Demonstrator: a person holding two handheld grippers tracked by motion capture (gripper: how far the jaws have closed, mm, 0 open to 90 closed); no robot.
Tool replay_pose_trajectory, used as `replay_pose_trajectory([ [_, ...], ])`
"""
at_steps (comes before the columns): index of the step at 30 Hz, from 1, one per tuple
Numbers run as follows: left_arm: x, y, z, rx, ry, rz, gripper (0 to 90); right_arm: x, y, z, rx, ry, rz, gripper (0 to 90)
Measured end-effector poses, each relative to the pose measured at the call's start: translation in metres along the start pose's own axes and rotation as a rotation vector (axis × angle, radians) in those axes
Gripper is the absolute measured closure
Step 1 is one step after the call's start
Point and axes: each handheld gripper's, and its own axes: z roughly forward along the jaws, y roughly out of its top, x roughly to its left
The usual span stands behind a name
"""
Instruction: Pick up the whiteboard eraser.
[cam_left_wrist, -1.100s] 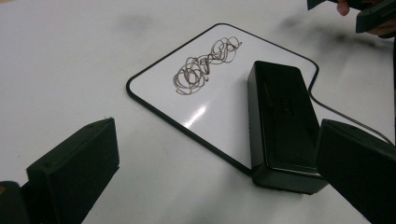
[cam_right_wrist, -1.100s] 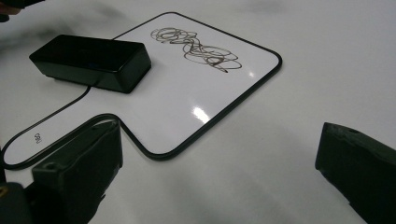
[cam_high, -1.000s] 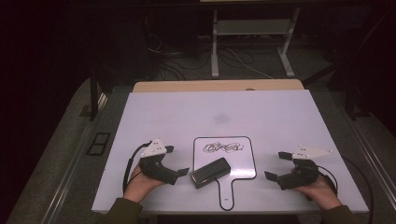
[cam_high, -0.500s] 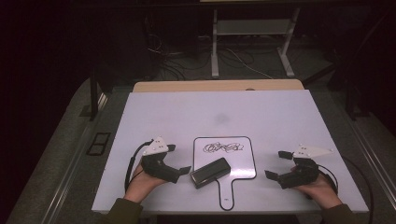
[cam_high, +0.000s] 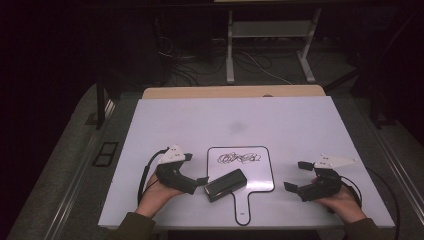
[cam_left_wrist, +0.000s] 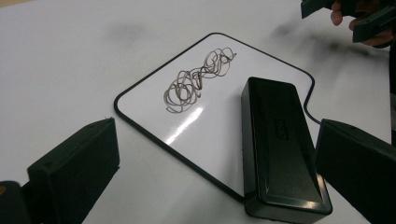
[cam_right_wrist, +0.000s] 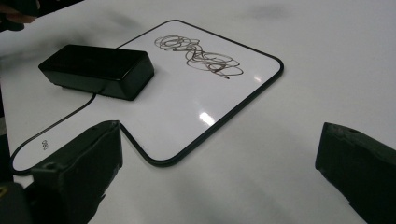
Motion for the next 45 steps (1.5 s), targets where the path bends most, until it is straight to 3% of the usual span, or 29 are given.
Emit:
replay_pose_trajectory([
  [16, -0.002, 0.01, 0.012, -0.003, -0.02, -0.007, 0.0, -0.001, -0.001, 0.002, 0.011, 0.006, 0.0, 0.0],
  [38, -0.016, 0.033, 0.043, 0.013, -0.066, 0.033, 0.9, -0.002, -0.001, 0.002, 0.008, 0.003, 0.006, 0.0],
  [45, -0.025, 0.03, 0.049, 0.062, -0.076, 0.059, 8.4, -0.001, -0.001, 0.003, 0.012, 0.001, -0.007, 0.0],
])
